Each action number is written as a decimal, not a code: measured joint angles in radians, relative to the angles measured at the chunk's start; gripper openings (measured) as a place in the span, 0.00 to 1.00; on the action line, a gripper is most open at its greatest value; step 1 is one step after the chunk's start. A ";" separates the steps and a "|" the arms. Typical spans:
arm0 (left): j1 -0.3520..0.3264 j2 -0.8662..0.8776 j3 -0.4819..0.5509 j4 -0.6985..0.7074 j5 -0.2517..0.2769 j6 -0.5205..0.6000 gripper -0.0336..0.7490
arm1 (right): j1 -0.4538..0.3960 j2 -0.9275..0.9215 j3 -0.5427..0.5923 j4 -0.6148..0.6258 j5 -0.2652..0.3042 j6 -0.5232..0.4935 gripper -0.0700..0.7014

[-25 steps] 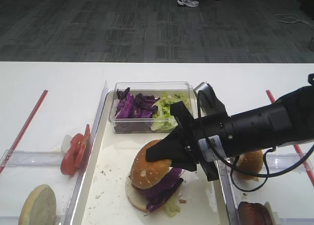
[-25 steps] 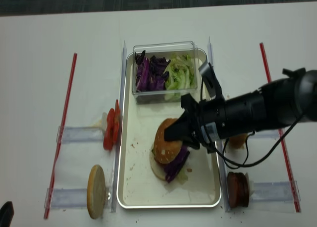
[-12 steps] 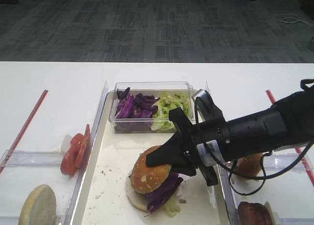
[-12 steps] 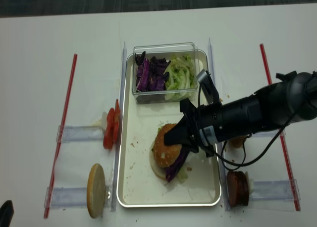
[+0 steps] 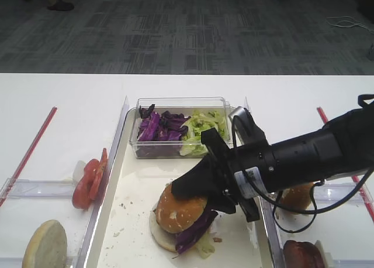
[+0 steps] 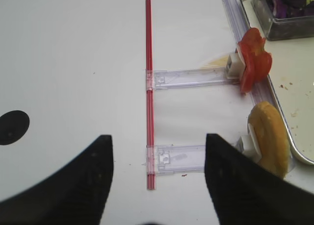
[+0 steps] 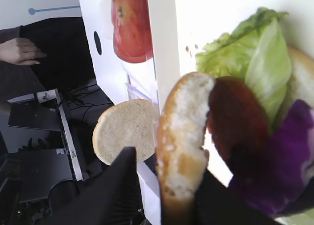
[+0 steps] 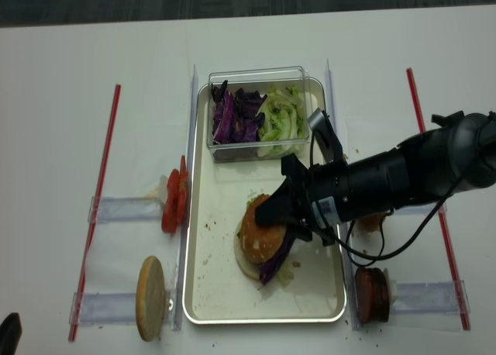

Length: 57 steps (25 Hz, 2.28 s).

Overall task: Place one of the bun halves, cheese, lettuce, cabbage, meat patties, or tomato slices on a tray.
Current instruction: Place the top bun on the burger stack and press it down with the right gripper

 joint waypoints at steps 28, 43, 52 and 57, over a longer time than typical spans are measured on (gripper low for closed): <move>0.000 0.000 0.000 0.000 0.000 0.000 0.58 | 0.000 0.000 -0.103 -0.235 -0.037 0.190 0.51; 0.000 0.000 0.000 0.000 0.000 0.000 0.58 | 0.000 -0.053 -0.103 -0.341 -0.096 0.265 0.51; 0.000 0.000 0.000 0.000 0.000 0.000 0.58 | 0.000 -0.053 -0.181 -0.447 -0.098 0.353 0.51; 0.000 0.000 0.000 0.000 0.000 0.000 0.58 | 0.000 -0.053 -0.227 -0.546 -0.098 0.429 0.51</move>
